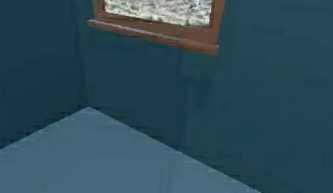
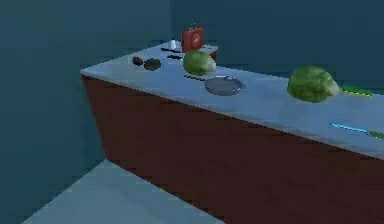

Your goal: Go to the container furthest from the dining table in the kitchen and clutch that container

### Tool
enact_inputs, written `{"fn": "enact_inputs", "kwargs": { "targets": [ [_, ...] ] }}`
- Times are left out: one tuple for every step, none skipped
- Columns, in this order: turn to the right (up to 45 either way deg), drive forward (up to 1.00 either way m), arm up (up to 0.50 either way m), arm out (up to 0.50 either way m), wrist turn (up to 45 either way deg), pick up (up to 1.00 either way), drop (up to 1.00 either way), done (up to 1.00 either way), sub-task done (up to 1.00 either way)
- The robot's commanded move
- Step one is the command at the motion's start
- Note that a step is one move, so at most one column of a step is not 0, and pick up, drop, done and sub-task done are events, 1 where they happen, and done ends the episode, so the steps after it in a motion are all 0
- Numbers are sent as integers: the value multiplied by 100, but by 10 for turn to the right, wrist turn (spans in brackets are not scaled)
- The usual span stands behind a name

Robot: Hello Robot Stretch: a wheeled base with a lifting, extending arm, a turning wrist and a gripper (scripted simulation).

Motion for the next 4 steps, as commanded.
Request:
{"fn": "enact_inputs", "kwargs": {
  "targets": [
    [450,0,0,0,0,0,0,0,0],
    [450,0,0,0,0,0,0,0,0],
    [450,0,0,0,0,0,0,0,0],
    [210,0,0,0,0,0,0,0,0]
  ]
}}
